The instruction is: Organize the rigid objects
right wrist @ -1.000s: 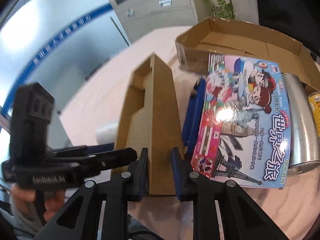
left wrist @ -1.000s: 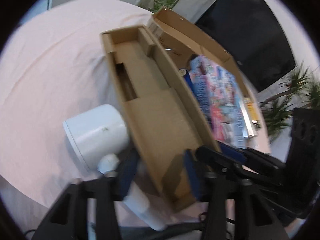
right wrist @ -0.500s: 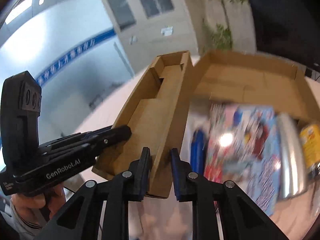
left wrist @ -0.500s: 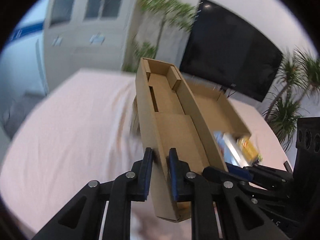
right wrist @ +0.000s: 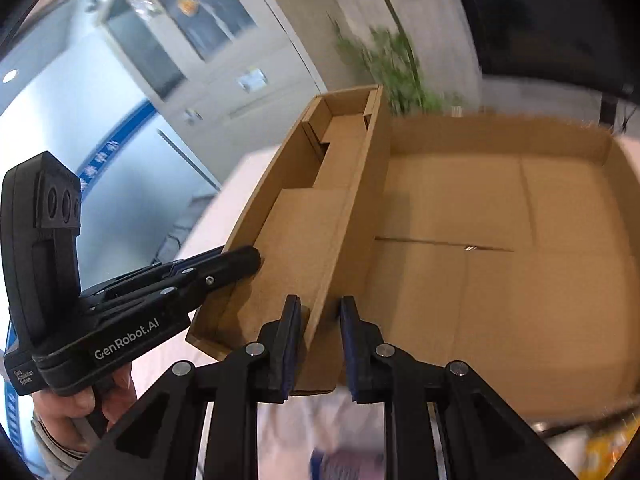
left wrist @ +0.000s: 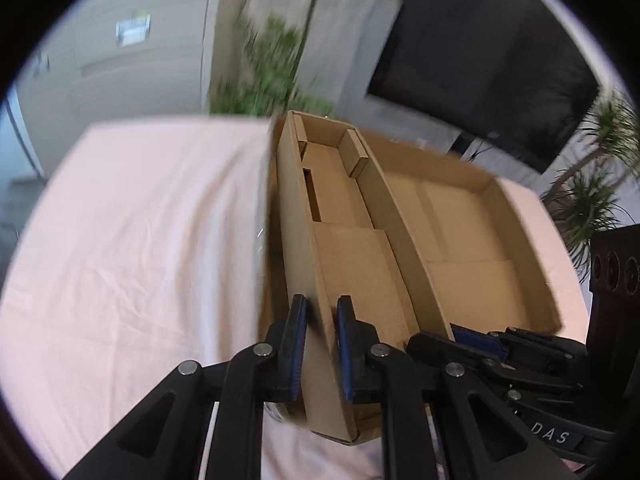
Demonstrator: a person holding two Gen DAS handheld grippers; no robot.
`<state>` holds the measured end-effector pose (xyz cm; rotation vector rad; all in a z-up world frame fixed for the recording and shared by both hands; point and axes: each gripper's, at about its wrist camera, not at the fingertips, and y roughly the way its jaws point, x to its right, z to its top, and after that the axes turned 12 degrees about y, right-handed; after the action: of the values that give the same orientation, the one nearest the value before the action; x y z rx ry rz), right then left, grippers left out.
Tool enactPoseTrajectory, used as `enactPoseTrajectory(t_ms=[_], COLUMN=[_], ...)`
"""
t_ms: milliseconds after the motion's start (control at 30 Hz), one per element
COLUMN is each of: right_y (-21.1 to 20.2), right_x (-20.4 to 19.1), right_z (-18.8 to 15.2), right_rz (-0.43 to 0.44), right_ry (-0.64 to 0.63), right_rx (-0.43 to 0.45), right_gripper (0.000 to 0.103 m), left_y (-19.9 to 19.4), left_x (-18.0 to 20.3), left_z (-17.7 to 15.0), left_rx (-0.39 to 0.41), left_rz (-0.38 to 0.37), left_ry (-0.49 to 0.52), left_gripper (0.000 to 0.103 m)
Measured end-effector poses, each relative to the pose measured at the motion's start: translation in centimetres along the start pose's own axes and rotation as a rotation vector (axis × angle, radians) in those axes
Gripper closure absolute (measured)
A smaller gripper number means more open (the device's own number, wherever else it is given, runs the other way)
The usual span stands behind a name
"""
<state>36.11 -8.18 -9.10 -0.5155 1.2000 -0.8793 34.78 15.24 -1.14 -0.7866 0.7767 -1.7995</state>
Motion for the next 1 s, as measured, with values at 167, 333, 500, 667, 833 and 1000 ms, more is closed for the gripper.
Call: enactPoseTrajectory(t_ms=[167,333,500,667,833,1000], right_y=[5.1,7.8,7.7,-4.8,-11.4,-11.1], right_x=[1.2,1.5,1.6,3.5,8.0,9.6], right_z=[2.0,2.6,1.8,-3.8,-13.1,-19.5], right_rz=[-0.024,-0.045,-0.005,-0.062,-0.056,-0.020], right_ry=[0.064,0.093,0.080,-0.114,-0.168,-0.165], right_rx=[-0.067,-0.094,-0.123,0.168,0.143,0.061], right_gripper=[0.087,0.083,0.049,0.001,0.000,0.002], left_y=[1.7,1.9,-2.6,-9.2,-6.4,-3.5], left_x=[-0.4,-0.8,-0.5,4.9,8.4,11.8], left_z=[-1.0,-1.8,-2.3,-8.9,-12.8,-14.0], left_rx=[-0.028,-0.035,0.056,0.265,0.102,0.017], left_rz=[0.051,0.077,0.120,0.098,-0.151,-0.213], left_ry=[0.014,0.019,0.062,0.071,-0.015,0.000], left_gripper=[0.090,0.090,0.078,0.001,0.001,0.004])
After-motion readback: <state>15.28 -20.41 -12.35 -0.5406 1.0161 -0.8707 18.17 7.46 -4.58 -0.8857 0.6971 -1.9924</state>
